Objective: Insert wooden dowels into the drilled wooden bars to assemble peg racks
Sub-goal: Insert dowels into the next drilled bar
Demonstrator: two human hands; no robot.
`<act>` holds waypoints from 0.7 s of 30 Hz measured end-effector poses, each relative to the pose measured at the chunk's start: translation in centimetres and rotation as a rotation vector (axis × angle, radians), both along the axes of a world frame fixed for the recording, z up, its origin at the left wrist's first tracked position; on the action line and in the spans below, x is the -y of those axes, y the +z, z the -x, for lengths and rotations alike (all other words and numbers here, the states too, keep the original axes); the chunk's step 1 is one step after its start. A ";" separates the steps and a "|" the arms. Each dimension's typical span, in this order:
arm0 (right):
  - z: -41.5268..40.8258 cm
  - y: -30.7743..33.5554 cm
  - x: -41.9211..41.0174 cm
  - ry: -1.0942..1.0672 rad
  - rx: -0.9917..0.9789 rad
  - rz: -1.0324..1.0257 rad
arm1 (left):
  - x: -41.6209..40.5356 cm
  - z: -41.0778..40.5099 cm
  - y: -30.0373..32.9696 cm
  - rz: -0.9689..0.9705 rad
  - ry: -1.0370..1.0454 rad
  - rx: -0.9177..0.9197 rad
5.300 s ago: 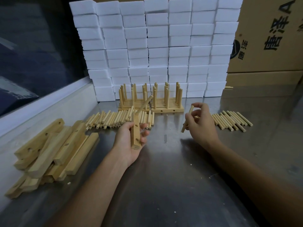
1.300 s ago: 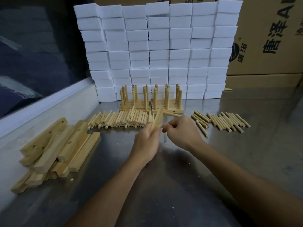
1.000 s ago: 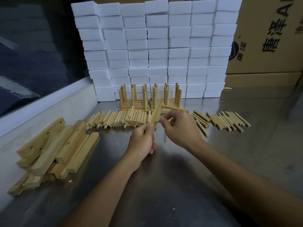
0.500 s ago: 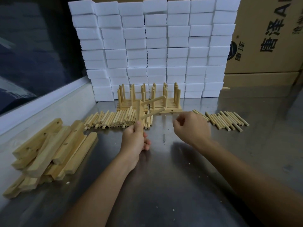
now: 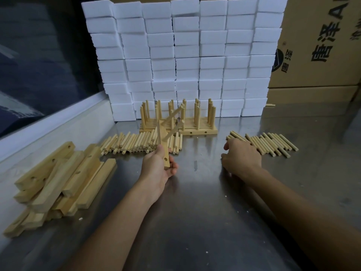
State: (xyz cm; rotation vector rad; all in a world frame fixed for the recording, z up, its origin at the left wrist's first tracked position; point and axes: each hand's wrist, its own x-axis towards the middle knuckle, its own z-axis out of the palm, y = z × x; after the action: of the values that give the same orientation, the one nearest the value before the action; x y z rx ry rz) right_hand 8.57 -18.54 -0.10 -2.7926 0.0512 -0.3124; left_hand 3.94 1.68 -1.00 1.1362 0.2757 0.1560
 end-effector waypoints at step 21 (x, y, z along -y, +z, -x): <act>-0.4 0.6 -0.6 0.155 -0.132 -0.704 | -0.2 -0.1 -0.1 0.029 -0.023 -0.006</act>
State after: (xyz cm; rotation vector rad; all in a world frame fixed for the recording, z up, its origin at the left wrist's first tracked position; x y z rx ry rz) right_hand 8.93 -17.97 0.51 -2.0975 -0.0221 -0.0493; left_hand 3.99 1.93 -1.10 1.1110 0.2687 0.1278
